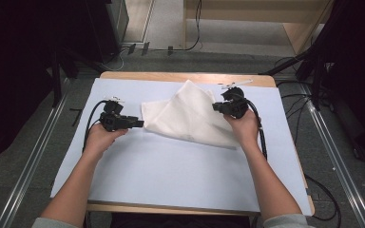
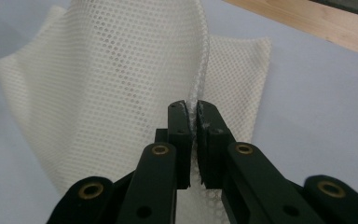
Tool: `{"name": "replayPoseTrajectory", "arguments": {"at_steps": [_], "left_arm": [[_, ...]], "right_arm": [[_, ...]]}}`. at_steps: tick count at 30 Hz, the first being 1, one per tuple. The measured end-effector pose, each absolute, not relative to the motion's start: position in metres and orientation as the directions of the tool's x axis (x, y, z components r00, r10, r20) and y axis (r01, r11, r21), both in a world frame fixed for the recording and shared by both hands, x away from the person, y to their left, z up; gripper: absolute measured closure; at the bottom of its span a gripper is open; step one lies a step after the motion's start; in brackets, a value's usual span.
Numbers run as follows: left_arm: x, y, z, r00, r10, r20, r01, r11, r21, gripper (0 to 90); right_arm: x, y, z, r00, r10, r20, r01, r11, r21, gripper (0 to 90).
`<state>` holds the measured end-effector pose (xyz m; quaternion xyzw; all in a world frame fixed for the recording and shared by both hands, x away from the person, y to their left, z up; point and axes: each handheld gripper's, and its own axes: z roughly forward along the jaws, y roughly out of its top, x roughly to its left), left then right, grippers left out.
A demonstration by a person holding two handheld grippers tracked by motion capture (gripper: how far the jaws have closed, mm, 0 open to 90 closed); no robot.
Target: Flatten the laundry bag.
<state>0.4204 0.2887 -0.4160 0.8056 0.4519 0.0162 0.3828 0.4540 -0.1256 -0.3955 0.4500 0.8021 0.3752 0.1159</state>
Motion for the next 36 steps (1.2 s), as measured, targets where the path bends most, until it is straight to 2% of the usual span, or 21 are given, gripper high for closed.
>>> {"name": "replayPoseTrajectory", "arguments": {"at_steps": [9,21,36], "left_arm": [[0.420,0.291,-0.415,0.583,0.757,-0.297,0.715,-0.304,0.629,55.9],[0.420,0.294,-0.415,0.578,0.761,-0.294,0.714,-0.298,0.633,55.9],[0.419,0.291,-0.416,0.587,0.758,-0.286,0.709,-0.310,0.633,55.9]], "right_arm": [[0.411,-0.129,-0.375,-0.635,0.751,0.184,0.585,0.311,0.749,86.1],[0.361,-0.125,-0.377,-0.695,0.677,0.242,0.571,0.316,0.758,84.2],[0.334,-0.115,-0.391,-0.733,0.633,0.249,0.570,0.372,0.732,82.4]]}}
